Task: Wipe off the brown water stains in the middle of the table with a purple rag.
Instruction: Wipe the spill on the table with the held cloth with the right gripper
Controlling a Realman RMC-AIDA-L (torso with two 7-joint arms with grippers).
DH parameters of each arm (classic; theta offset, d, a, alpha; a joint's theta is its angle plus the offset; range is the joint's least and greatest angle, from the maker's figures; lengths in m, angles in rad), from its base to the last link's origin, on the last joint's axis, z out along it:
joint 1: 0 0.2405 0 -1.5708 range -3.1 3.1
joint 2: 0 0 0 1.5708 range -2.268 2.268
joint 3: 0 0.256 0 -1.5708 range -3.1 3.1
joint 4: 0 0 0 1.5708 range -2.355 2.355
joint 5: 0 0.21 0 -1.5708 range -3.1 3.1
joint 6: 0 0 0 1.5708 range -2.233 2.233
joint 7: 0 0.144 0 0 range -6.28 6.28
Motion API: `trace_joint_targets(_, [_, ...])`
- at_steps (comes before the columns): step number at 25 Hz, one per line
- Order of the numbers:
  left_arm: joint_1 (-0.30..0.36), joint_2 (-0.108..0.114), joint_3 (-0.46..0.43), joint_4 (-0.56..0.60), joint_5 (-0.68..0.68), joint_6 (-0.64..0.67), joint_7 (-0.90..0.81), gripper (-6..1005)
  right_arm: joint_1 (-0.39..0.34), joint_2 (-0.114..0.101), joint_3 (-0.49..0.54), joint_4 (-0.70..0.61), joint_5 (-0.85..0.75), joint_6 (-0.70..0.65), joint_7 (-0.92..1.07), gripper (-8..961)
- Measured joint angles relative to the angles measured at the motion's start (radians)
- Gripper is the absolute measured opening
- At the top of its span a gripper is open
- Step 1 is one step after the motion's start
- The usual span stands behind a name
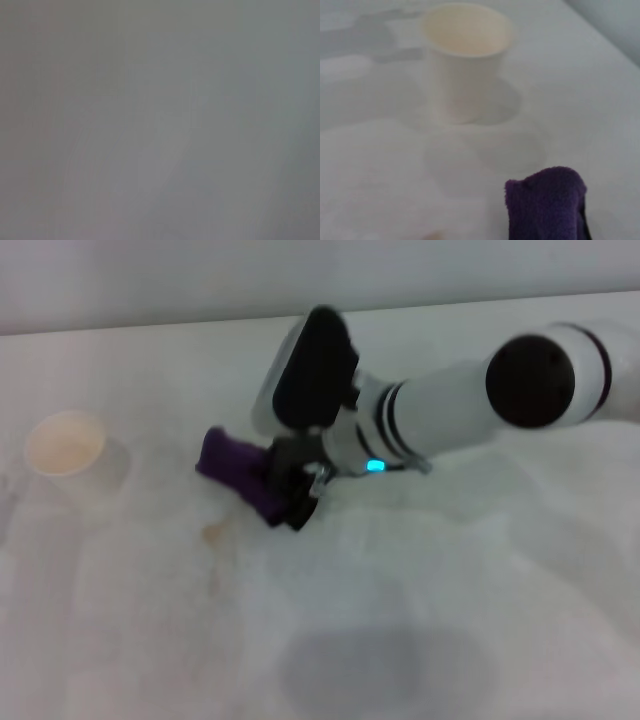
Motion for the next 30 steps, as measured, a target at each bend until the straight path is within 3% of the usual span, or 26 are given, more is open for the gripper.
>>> trace_joint_targets(6, [0.004,0.0,0.0,0.0,0.0,0.0,-0.001,869,0.019,0.0,0.077,0.034,-0.001,0.018,0.0,106])
trace_joint_targets(14, [-0.001,0.001,0.0,0.0,0.0,0.0,-0.001,869,0.017,0.0,-0.162,-0.11,0.039,0.073,0.004,110])
trace_joint_targets(20, [-0.002,0.001,0.0,0.002,0.0,0.0,-0.001,870,-0.015,0.0,-0.18,-0.204,0.045,0.146,-0.022,113])
trace_joint_targets(25, [-0.002,0.001,0.0,0.002,0.0,0.0,-0.001,870,-0.001,0.001,-0.225,-0.156,0.049,0.055,-0.035,115])
trace_joint_targets(30, [0.002,0.002,0.0,0.002,0.0,0.0,-0.001,869,0.011,0.001,-0.187,-0.05,0.046,-0.022,-0.003,118])
